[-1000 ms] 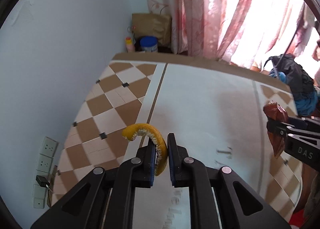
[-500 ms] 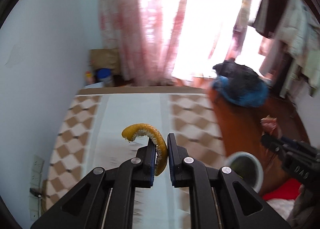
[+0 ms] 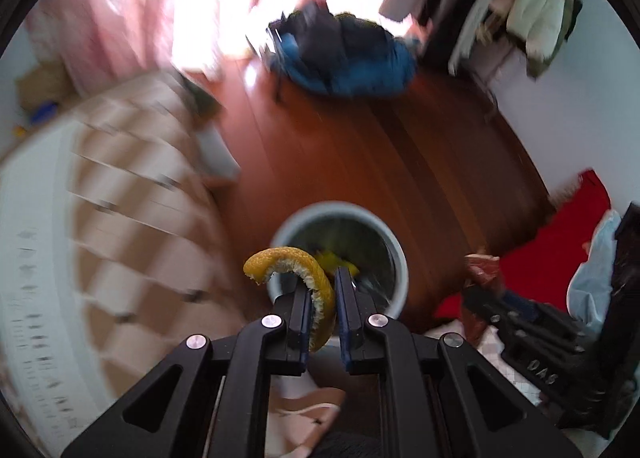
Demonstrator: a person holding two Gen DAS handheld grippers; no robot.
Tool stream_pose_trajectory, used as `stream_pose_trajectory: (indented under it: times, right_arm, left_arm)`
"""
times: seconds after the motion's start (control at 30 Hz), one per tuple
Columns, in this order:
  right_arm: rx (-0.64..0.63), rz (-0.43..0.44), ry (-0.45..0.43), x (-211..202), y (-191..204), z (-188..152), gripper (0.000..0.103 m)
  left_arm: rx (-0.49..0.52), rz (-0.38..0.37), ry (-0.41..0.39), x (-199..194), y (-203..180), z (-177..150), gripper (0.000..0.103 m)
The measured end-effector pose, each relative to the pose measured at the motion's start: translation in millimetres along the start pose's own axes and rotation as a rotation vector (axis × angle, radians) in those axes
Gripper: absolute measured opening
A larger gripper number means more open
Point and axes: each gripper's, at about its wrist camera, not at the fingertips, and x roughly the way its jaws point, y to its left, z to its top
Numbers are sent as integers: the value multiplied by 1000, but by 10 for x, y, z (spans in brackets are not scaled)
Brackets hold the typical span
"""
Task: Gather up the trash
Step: 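Carry the red packet and lemon peel with both tools to the bin, then open both tools to drop the red packet and lemon peel into the bin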
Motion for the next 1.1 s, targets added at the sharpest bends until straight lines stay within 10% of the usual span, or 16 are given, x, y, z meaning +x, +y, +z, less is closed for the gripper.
stream_pose_trajectory:
  times: [0.3,0.43,0.63,0.83,1.1]
  right_arm:
    - [99,27,199,1364,-731,24,43]
    - [103,45,252,1754,-800,26,51]
    - [104,75,277,1966,-768,58,80]
    - [104,56,260,1748,-723,27,103]
    - [62,-34,206,929,-553,-159,103]
  left_arm:
    - [-12,-25,278,1489,-168,284,16]
    - [-45,2,309,1726,-110,312,78]
    - [-45,96,286,1669,10,227,101]
    - [11,217,219,1402,106,95,101]
    - [30,269,157,762,65,-228,101]
